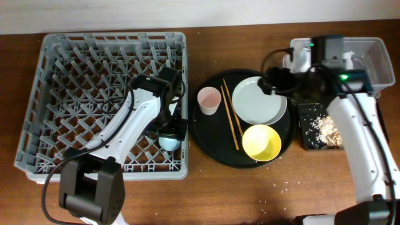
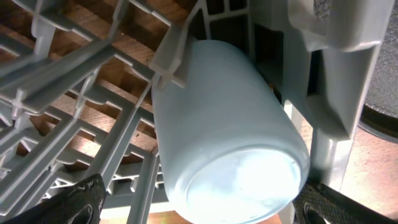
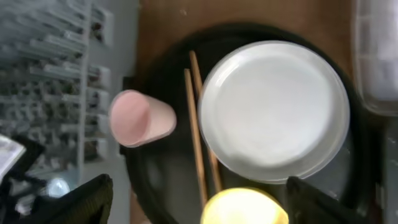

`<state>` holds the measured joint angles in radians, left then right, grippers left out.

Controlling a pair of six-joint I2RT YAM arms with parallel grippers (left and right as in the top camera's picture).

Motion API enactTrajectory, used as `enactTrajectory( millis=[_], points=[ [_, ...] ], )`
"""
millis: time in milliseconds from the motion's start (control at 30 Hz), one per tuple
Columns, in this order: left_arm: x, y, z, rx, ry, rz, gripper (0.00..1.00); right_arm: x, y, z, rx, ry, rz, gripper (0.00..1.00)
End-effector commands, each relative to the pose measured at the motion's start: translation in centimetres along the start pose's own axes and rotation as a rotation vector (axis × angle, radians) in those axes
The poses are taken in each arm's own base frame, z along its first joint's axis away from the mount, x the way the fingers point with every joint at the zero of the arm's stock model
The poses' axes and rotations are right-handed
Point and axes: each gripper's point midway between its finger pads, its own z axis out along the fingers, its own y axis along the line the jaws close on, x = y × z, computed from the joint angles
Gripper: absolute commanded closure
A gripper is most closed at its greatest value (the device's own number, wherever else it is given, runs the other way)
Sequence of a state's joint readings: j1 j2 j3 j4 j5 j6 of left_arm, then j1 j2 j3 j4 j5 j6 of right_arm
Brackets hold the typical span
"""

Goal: Sort waste into correct bins and load items into the dishwasher rack

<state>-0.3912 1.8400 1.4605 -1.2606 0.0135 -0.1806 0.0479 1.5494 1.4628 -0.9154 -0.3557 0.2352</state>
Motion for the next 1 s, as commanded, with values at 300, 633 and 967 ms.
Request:
enactTrajectory(
  millis=[300, 633, 967],
  points=[
    [-7.7, 5.2, -14.0, 0.168, -0.435, -0.189, 0.03, 3.8, 5.3, 18.1, 0.050, 0.132, 0.070, 0.38],
    [-7.8, 3.9, -14.3, 0.263, -0.434, -0.163, 0.07, 2.3, 7.9, 13.5, -0.215, 0.180, 0.128, 0.96],
    [-5.2, -4.5, -24.5, 1.272, -0.692, 0.413, 0.01, -1.8, 16.0, -2.3, -0.965, 0.068, -0.168, 0.96]
  ],
)
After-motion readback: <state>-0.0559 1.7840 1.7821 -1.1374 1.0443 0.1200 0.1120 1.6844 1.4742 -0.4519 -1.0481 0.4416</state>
